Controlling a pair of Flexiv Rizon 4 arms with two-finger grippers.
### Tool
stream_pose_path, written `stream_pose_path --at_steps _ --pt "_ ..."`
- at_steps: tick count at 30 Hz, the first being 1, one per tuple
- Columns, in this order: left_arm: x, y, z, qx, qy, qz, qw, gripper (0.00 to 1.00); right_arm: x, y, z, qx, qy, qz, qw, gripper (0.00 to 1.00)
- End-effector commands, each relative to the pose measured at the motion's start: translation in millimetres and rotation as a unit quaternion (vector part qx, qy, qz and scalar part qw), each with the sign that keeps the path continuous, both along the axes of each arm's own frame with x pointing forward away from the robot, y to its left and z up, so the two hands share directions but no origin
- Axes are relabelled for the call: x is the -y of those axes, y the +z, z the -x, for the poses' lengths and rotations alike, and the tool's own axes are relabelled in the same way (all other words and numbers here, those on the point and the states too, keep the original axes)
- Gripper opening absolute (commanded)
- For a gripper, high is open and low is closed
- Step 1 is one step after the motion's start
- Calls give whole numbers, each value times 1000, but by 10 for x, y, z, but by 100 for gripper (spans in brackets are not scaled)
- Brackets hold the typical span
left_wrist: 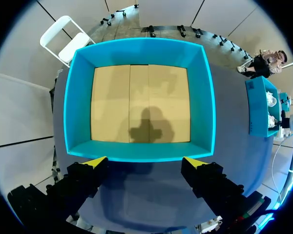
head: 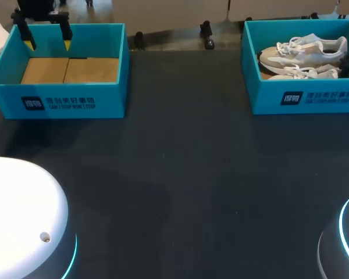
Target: Take the shoe out of the shoebox, open the shoe tongue, remove and reinsert the insole, then place the shoe into the shoebox
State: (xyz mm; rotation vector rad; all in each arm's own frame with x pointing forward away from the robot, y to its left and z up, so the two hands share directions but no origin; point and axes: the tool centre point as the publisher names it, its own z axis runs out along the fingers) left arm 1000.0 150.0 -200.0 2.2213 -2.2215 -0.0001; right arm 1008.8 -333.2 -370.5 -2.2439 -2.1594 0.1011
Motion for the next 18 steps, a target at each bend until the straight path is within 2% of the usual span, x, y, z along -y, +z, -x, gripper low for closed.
stream_pose_path --at_steps 1,3,4,11,18 --pt "0 0 0 0 0 0 1000 100 -40 -123 -24 -5 -4 -7 1000 31" --pt "0 0 0 0 0 0 1000 100 -45 -128 -18 -6 -7 -7 1000 13" --pt "0 0 0 0 0 0 1000 100 -51 -124 -12 -6 -8 -6 1000 0" --pt "0 0 0 0 0 0 1000 100 -39 -21 -5 5 -18 13 1000 0" --pt "0 0 0 0 0 0 1000 100 -33 256 -73 27 -34 57 997 0"
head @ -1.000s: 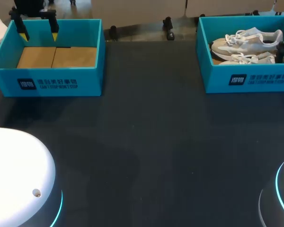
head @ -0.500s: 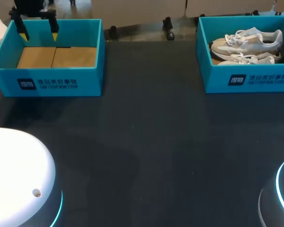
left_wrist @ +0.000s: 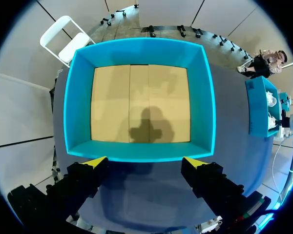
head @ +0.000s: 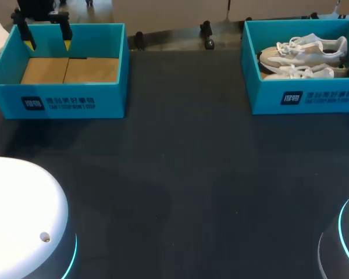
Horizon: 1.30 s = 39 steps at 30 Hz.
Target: Take the shoe out of the shoebox, open the shoe tongue, remove and reinsert the insole, then place the shoe into the shoebox
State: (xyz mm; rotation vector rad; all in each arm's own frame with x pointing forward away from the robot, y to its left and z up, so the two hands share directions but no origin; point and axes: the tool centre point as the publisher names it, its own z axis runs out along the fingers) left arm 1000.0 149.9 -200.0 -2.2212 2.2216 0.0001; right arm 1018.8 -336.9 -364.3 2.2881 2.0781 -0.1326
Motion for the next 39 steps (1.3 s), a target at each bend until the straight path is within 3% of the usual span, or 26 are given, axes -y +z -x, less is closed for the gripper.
stream_pose_path --at_steps 1,13,21,30,39 --pt "0 0 0 0 0 0 1000 100 -66 243 17 12 -9 30 999 0" --pt "0 0 0 0 0 0 1000 100 43 801 -138 49 -37 92 994 0" --pt "0 0 0 0 0 0 1000 100 158 1125 -260 25 -80 128 988 0" --pt "0 0 0 0 0 0 1000 100 267 1422 -413 29 -105 140 984 0" --pt "0 0 0 0 0 0 1000 100 205 1798 -376 20 -133 150 980 0"
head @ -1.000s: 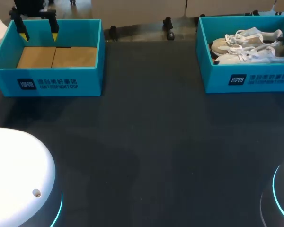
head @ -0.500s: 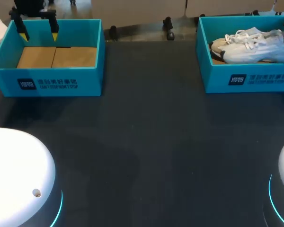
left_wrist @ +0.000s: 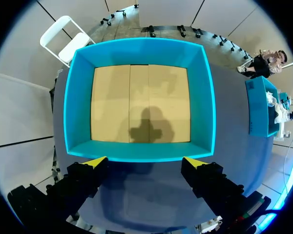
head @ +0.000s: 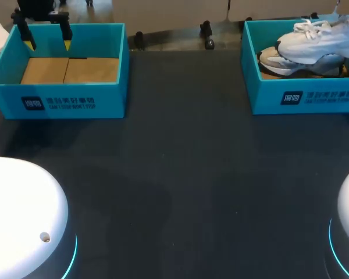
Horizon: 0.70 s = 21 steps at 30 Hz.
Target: Take the shoe out of the shoebox, open the shoe tongue, remove and reinsert the insole, then place the shoe into the shoebox
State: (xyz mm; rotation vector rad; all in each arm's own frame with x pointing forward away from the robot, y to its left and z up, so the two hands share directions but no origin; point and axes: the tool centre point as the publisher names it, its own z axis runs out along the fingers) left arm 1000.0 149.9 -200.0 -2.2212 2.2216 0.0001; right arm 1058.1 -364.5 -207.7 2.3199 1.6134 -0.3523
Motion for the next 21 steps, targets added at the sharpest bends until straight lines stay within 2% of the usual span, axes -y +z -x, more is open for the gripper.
stream_pose_path --at_steps 1,5,11,16,21 --pt "0 0 0 0 0 0 1000 100 -114 299 49 -7 -12 2 1000 0" --pt "0 0 0 0 0 0 1000 100 -290 486 200 -7 -24 -5 1000 0" --pt "0 0 0 0 0 0 1000 100 -666 753 477 13 -15 -13 1000 0" --pt "0 0 0 0 0 0 1000 100 -1044 877 735 17 -8 -12 1000 0" --pt "0 0 0 0 0 0 1000 100 -1425 897 1019 27 -10 -20 999 0"
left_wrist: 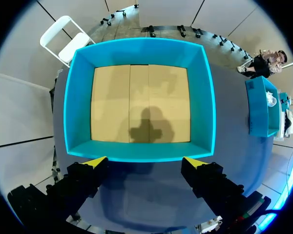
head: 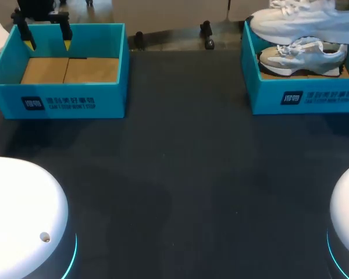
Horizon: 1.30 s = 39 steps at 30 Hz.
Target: Take the shoe out of the shoebox, open the shoe tongue, remove and reinsert the insole, then place the shoe into the shoebox
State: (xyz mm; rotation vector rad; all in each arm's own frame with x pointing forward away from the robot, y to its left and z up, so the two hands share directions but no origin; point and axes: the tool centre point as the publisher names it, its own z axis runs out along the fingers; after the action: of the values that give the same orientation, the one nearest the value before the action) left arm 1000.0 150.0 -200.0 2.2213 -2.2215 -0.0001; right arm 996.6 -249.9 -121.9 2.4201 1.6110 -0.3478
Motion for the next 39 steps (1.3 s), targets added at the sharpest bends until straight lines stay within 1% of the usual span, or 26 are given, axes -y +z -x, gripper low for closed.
stream_pose_path --at_steps 1,4,8,12,17,19,39 --pt "0 0 0 0 0 0 1000 100 -361 29 459 42 13 15 999 0" --pt "0 0 0 0 0 0 1000 100 -626 -5 650 39 17 14 999 0" --pt "0 0 0 0 0 0 1000 100 -899 -50 878 49 19 3 999 0" --pt "0 0 0 0 0 0 1000 100 -1171 -72 1066 50 24 3 998 0" --pt "0 0 0 0 0 0 1000 100 -1421 -82 1264 53 28 3 998 0" --pt "0 0 0 0 0 0 1000 100 -1511 -103 1370 47 19 -1 999 0" --pt "0 0 0 0 0 0 1000 100 -1511 -103 1370 47 19 -1 999 0"
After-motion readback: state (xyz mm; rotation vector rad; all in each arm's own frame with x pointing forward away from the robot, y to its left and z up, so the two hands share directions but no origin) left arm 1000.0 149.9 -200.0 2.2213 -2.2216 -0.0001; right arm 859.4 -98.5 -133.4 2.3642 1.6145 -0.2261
